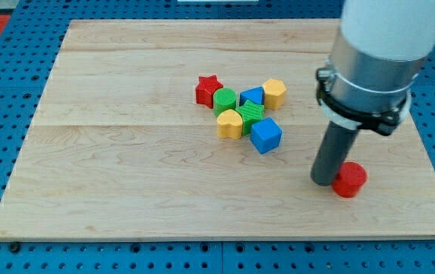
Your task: Point your arm towards the yellow heart
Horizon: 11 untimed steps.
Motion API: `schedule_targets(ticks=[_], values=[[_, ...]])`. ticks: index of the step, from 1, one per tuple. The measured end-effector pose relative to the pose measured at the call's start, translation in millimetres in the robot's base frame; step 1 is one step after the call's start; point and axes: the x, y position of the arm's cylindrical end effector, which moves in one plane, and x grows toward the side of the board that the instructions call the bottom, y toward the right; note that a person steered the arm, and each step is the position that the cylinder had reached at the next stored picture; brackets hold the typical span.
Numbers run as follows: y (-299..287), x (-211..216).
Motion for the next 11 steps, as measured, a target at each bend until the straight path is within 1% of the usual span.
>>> schedule_targets(ticks=[1, 2, 3, 4, 5, 6, 7, 8, 9, 10, 11], values=[[12, 0], [9, 0], [-44, 1], [-128, -3], [-210, -35], [-242, -77], [-241, -104], [-213, -106], [-176, -106], [-157, -104], [-150, -84]])
